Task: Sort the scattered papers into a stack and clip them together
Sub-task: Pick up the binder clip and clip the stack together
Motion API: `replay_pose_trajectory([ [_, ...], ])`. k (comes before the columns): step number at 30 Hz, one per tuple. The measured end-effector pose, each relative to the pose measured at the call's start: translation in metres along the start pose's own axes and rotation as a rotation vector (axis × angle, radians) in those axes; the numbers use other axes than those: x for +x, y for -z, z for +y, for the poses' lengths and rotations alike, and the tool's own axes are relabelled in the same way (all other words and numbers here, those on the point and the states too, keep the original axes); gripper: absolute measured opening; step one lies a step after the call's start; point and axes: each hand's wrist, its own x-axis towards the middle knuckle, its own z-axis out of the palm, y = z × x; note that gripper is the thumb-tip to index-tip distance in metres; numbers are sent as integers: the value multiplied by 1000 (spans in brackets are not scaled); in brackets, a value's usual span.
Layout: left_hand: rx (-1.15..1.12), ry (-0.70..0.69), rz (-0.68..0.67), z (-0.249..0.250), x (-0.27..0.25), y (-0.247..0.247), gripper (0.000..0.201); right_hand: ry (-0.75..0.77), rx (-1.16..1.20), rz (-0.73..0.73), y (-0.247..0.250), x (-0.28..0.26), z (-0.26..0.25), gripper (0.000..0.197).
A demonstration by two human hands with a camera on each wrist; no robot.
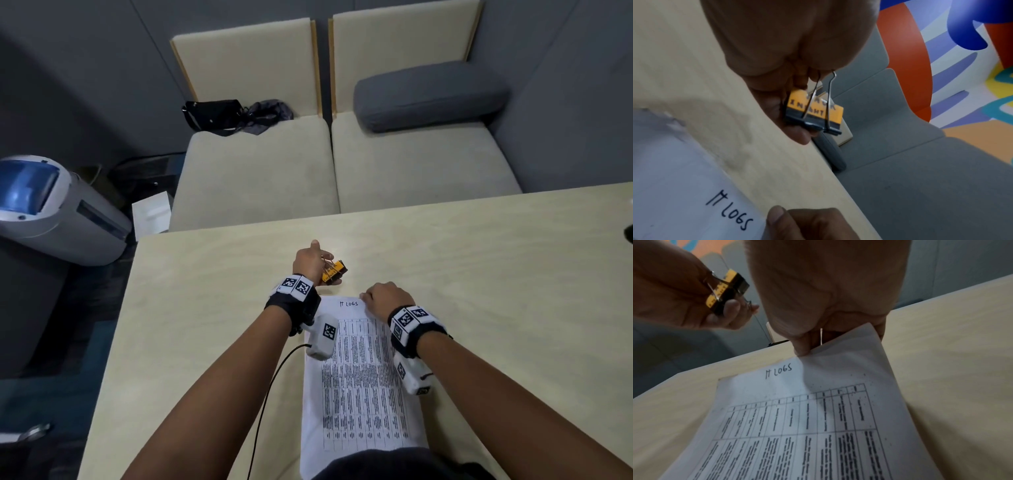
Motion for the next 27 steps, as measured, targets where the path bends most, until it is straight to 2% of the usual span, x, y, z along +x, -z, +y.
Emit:
replay_pose_trajectory([
  [8, 195, -127, 123, -25, 42, -4, 62, 126, -187, 22, 0, 9, 1, 36],
  [13, 219, -137, 145, -29, 51, -6, 63, 124, -211, -74, 5, 9, 0, 9],
  [14, 219, -131, 144, -29, 51, -6, 63, 132, -180, -96, 4, 10, 1, 22],
  [16, 226, -108, 134, -28, 47, -7, 62, 156, -112, -141, 0, 11, 3, 61],
  [17, 232, -96, 122, -27, 45, -7, 61, 170, -113, -150, -1, 11, 4, 65],
  [20, 259, -100, 91, -23, 39, -7, 60, 181, -135, -130, -3, 13, 6, 33],
  [23, 311, -164, 101, -22, 38, -8, 59, 164, -162, -98, 0, 14, 5, 40],
  [27, 358, -195, 115, -25, 44, -9, 59, 161, -186, -96, 0, 18, 2, 32],
])
